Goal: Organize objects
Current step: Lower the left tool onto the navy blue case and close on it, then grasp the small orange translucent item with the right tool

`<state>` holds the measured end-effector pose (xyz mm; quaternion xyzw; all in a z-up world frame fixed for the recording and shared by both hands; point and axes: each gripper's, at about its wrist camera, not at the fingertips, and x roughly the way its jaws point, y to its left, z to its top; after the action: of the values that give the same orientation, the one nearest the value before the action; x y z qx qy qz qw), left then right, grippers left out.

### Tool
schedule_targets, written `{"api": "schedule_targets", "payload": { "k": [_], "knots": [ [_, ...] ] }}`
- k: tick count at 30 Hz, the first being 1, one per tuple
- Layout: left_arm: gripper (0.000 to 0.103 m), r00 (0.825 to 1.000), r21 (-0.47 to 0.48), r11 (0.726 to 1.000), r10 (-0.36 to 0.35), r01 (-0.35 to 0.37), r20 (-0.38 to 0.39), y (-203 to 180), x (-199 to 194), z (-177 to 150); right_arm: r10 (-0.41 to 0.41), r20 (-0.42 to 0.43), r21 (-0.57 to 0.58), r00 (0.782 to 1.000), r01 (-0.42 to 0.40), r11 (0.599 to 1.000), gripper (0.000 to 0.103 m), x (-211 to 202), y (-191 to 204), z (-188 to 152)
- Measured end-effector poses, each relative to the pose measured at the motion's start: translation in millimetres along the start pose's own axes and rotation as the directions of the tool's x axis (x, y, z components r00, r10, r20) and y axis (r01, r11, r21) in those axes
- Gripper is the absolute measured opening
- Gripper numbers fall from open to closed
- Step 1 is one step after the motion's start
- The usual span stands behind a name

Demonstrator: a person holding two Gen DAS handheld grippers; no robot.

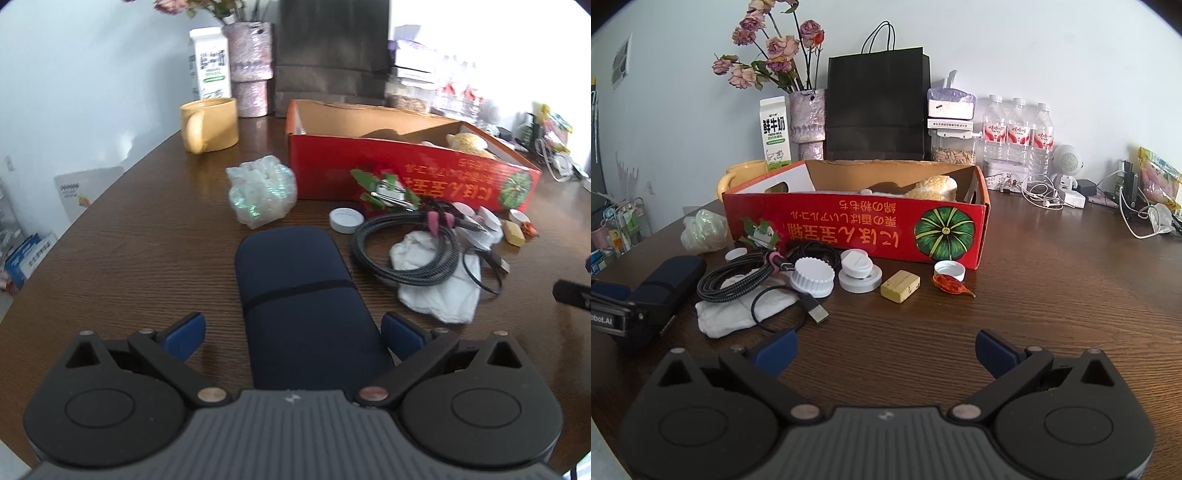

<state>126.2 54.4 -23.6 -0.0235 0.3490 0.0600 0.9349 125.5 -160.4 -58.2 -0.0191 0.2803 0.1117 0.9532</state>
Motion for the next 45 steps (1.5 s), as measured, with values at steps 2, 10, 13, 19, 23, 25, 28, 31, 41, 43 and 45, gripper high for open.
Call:
{"api": "schedule_targets", "payload": {
  "k": [2, 10, 13, 19, 23, 25, 28, 31, 41, 43, 45],
  "knots": [
    [0.103, 1.000, -0.035, 0.999, 0.013, -0.013, 0.000, 0, 3, 1, 0.002, -0.004, -0.004, 1.000, -0.002, 1.000, 0.103, 1, 2, 0],
    [0.103, 0.996, -0.162, 0.984, 0.077, -0.069, 0.043, 2, 14, 2, 0.000, -0.014, -0.018, 1.000, 0.000, 1.000, 0.103, 6, 6, 4],
    [0.074, 0.996, -0.115, 0.992, 0.057, -0.048, 0.073, 0, 11, 0, -0.007, -0.014, -0.016, 1.000, 0.007, 1.000, 0.103, 6, 4, 5],
    [0.066, 0.995, -0.101, 0.995, 0.036, -0.027, 0.097, 2, 6, 2, -0.036, -0.016, -0.007, 0.999, 0.036, 0.999, 0.103, 9, -7, 9],
    [0.065, 0.994, -0.088, 0.996, 0.035, -0.026, 0.108, 2, 4, 5, -0.056, -0.017, -0.011, 0.998, 0.056, 0.998, 0.103, 12, -16, 13],
    [0.065, 0.993, -0.083, 0.996, 0.030, -0.021, 0.117, 2, 2, 6, -0.064, -0.020, -0.006, 0.998, 0.064, 0.998, 0.103, 16, -21, 16],
    [0.065, 0.991, -0.082, 0.997, 0.028, -0.017, 0.131, 2, -1, 9, -0.080, -0.029, 0.008, 0.996, 0.080, 0.997, 0.103, 25, -29, 19],
    [0.065, 0.989, -0.081, 0.997, 0.027, -0.015, 0.145, 1, -4, 12, -0.097, -0.043, 0.041, 0.994, 0.099, 0.994, 0.101, 37, -38, 24],
    [0.065, 0.985, -0.074, 0.997, -0.003, 0.016, 0.171, -5, -7, 21, -0.123, -0.100, 0.121, 0.987, 0.135, 0.983, 0.068, 80, -58, 43],
    [0.065, 0.985, -0.072, 0.997, -0.007, 0.019, 0.172, -6, -7, 21, -0.112, -0.106, 0.148, 0.988, 0.127, 0.981, 0.067, 84, -61, 43],
    [0.065, 0.985, -0.072, 0.997, -0.009, 0.022, 0.171, -6, -6, 22, -0.115, -0.099, 0.162, 0.988, 0.130, 0.978, 0.067, 85, -62, 43]
  ]
}}
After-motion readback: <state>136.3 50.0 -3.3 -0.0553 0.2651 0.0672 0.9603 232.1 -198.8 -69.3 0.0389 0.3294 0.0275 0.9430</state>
